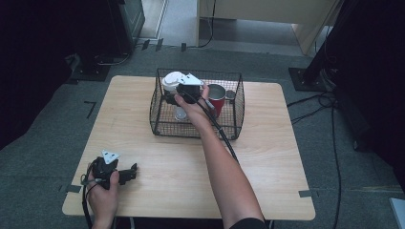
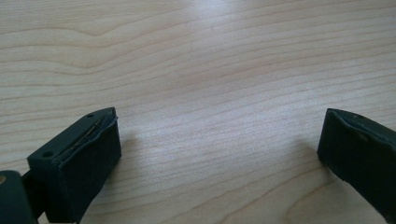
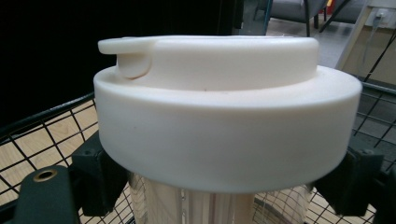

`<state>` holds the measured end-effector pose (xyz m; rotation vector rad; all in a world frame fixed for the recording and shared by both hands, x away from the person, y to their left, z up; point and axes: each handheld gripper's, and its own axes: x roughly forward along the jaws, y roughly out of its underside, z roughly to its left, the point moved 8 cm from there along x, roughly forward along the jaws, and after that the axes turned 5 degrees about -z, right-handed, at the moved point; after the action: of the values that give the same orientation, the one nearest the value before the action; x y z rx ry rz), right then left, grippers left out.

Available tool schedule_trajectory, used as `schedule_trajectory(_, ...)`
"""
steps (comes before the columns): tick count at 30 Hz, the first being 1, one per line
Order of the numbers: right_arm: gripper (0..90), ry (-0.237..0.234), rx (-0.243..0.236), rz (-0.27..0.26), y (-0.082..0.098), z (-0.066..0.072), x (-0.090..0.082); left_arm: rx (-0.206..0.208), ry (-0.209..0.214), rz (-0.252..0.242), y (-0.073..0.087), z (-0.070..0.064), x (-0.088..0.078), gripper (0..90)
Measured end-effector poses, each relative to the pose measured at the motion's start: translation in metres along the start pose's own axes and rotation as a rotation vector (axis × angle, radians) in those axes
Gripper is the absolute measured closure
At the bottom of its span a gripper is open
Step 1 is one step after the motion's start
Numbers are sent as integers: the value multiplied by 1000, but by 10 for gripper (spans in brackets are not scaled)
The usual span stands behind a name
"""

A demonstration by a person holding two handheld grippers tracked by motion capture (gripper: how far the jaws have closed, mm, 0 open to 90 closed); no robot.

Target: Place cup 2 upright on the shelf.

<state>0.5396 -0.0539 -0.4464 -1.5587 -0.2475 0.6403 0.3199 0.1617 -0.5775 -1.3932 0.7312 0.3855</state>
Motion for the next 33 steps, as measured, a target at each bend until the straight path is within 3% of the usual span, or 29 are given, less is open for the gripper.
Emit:
schedule_trajectory(8,159,-34,14,4,5,2,5,-1,-1,-2,0,0,0,0)
schedule_trajectory(19,158,-53,-4,23,9,6,5,1,0,0,0,0,0,0)
schedule_trajectory(27,133,-29,-74,45,10,12,1,2,0,1,0,0,0,0)
schedule_trajectory(33,40,-37,-100,47,9,16,-2,1,0,1,0,0,0,0)
